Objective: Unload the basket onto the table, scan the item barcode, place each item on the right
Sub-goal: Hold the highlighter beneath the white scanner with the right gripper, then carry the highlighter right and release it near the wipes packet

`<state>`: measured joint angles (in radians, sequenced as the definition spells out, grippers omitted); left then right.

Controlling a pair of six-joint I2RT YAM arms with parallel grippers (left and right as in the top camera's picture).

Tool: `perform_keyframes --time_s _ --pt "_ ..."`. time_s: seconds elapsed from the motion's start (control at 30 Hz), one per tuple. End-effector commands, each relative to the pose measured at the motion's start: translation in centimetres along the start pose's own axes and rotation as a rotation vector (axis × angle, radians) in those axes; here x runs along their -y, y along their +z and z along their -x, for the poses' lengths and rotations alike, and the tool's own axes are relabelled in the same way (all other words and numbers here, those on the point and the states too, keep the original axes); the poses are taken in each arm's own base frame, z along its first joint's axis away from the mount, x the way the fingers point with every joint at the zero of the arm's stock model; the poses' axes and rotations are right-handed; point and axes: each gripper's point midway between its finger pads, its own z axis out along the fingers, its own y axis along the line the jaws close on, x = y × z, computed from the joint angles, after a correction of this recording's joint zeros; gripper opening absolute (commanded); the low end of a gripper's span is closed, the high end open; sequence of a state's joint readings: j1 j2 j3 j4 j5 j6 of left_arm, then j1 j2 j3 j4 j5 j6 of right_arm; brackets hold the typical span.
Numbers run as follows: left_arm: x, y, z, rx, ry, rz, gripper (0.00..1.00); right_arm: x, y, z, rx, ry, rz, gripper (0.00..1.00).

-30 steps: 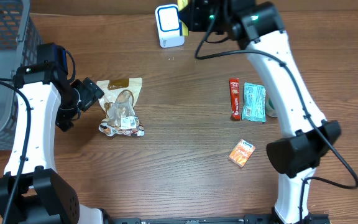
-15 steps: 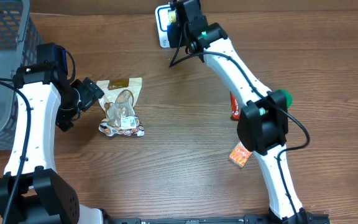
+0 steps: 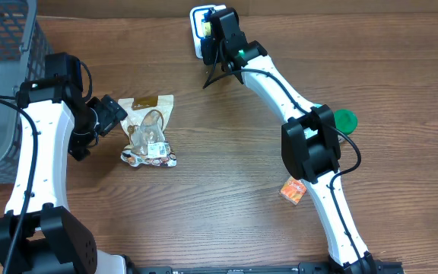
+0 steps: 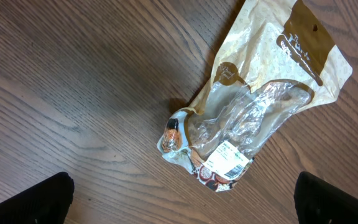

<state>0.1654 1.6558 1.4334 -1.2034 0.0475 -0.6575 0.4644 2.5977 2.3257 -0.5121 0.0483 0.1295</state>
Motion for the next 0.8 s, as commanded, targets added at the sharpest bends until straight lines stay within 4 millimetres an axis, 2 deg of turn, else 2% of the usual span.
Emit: perform_keyframes --time_s 0.0,0.1,0.2,0.3,0.37,0.47,0.53,0.63,0.77 --pt "0.0 0.0 0.3 0.005 0.006 0.004 1.00 -0.1 0.2 0.3 0.013 -0.002 0.010 0.04" --pt "0.0 0.0 0.3 0.006 0.006 0.004 1.00 0.1 0.0 0.3 0.008 0.003 0.007 0.04" --pt "0.0 0.0 0.3 0.005 0.006 0.004 1.00 0.5 -2.0 1.7 0.005 0.072 0.006 0.04" --pt "0.0 0.0 0.3 0.005 0.006 0.004 1.00 0.6 -5.8 4.4 0.025 0.103 0.038 0.04" --pt "0.0 0.0 0.3 0.005 0.006 0.004 1.00 0.9 -9.1 6.0 0.025 0.113 0.057 0.04" --pt "0.0 0.0 0.3 0.005 0.006 0.004 1.00 1.5 -14.3 6.6 -0.029 0.131 0.069 0.04" --pt "0.0 0.0 0.3 0.005 0.006 0.004 1.00 2.6 -17.5 5.6 -0.102 0.148 0.040 0.04" --pt "0.0 0.0 0.3 0.005 0.006 0.004 1.00 4.6 -21.7 2.6 -0.249 0.183 -0.014 0.04" --pt "0.0 0.0 0.3 0.005 0.006 0.004 1.00 7.0 -24.4 -2.5 -0.473 0.233 -0.084 0.05"
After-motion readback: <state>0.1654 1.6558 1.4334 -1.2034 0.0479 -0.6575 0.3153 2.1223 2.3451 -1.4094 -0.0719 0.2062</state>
